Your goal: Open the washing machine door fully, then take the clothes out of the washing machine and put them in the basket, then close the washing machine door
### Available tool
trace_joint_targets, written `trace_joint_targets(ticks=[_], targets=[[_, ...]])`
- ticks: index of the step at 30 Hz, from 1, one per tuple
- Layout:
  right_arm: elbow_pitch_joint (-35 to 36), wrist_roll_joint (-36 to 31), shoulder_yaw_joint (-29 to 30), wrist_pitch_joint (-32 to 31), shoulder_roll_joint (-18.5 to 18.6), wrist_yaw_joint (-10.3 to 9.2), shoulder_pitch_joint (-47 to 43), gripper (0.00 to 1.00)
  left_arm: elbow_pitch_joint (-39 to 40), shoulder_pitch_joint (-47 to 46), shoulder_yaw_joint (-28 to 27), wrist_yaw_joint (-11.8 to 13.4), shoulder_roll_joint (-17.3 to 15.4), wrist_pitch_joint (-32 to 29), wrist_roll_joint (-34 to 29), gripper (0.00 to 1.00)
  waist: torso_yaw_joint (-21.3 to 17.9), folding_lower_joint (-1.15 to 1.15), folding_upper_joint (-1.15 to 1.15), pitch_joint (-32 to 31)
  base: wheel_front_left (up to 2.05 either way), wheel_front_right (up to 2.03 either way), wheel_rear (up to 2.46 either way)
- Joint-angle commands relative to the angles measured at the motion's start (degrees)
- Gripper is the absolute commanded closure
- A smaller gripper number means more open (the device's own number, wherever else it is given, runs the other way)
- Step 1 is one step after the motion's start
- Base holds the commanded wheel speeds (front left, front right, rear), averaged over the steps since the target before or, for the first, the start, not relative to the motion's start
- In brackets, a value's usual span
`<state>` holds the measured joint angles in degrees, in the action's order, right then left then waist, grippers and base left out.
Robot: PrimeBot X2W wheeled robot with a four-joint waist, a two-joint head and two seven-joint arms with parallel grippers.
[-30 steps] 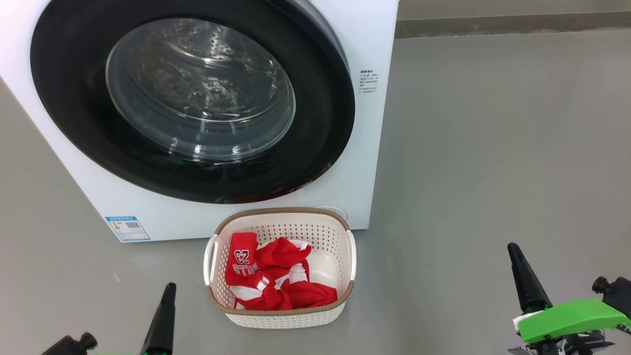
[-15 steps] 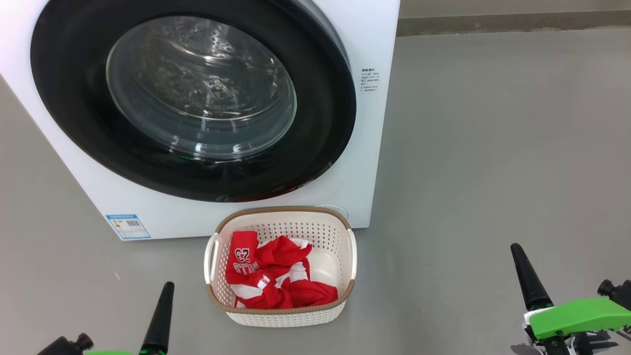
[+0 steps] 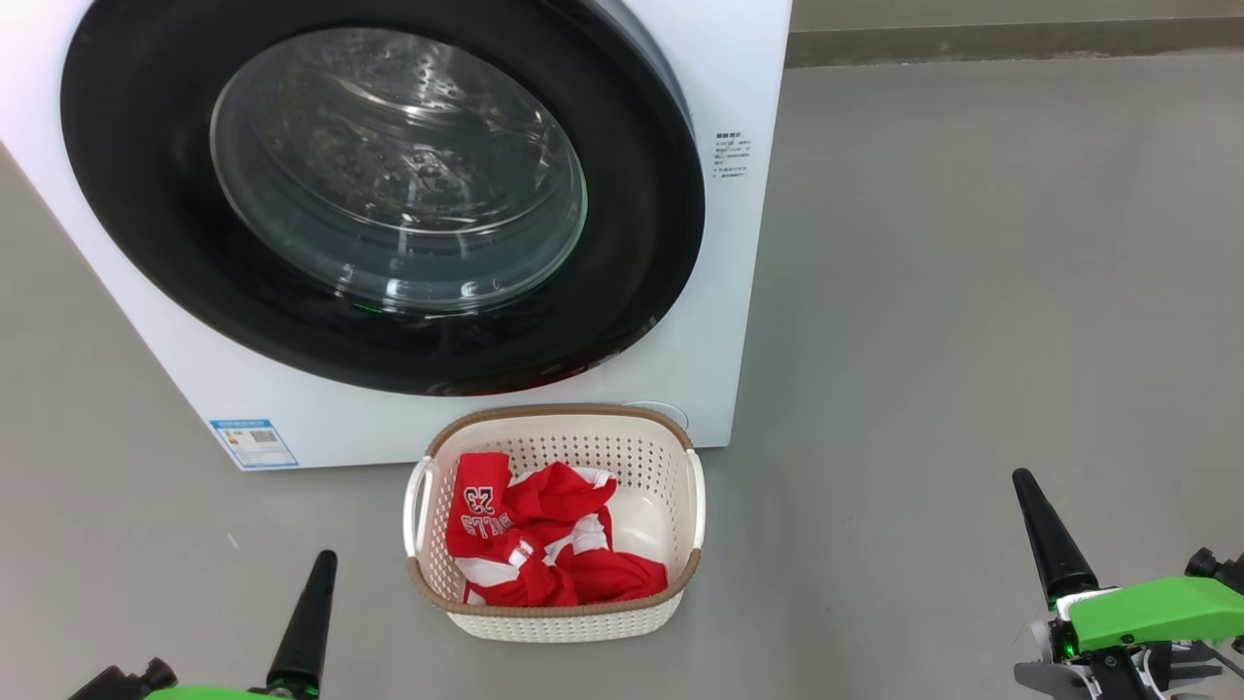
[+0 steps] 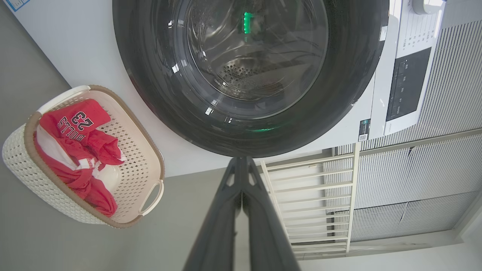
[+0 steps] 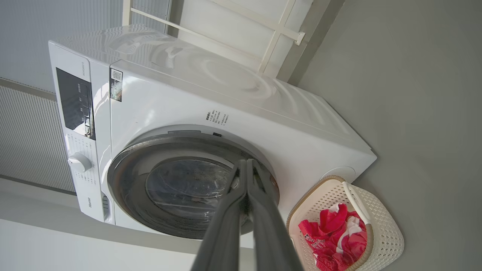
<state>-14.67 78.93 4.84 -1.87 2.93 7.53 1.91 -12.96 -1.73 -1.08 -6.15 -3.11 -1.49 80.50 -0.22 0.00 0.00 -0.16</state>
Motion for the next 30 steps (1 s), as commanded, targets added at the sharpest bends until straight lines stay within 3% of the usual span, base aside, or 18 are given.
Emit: trace_joint_targets(ticks=[1, 19, 30], targets=[[1.4, 2.11, -0.65, -0.43, 0.85, -0.01, 2.99, 1.0, 0.94, -2.87, -1.99, -0.77, -1.06, -0.46, 1.77, 1.0, 0.02, 0.0, 0.0, 0.03, 0.0, 0.0, 0.0], [0.73, 14.33, 0.36, -3.55, 0.92, -0.04, 4.15, 1.0, -1.01, -4.3, -3.6, -1.34, -1.09, -3.53, 13.19, 1.0, 0.22, 0.0, 0.0, 0.33, 0.0, 0.0, 0.0], [0.71, 14.18, 0.54, -3.7, 0.79, -0.04, 4.17, 1.0, -1.02, -4.32, -3.84, -1.34, -0.92, -3.71, 12.99, 1.0, 0.22, 0.0, 0.0, 0.33, 0.0, 0.0, 0.0]])
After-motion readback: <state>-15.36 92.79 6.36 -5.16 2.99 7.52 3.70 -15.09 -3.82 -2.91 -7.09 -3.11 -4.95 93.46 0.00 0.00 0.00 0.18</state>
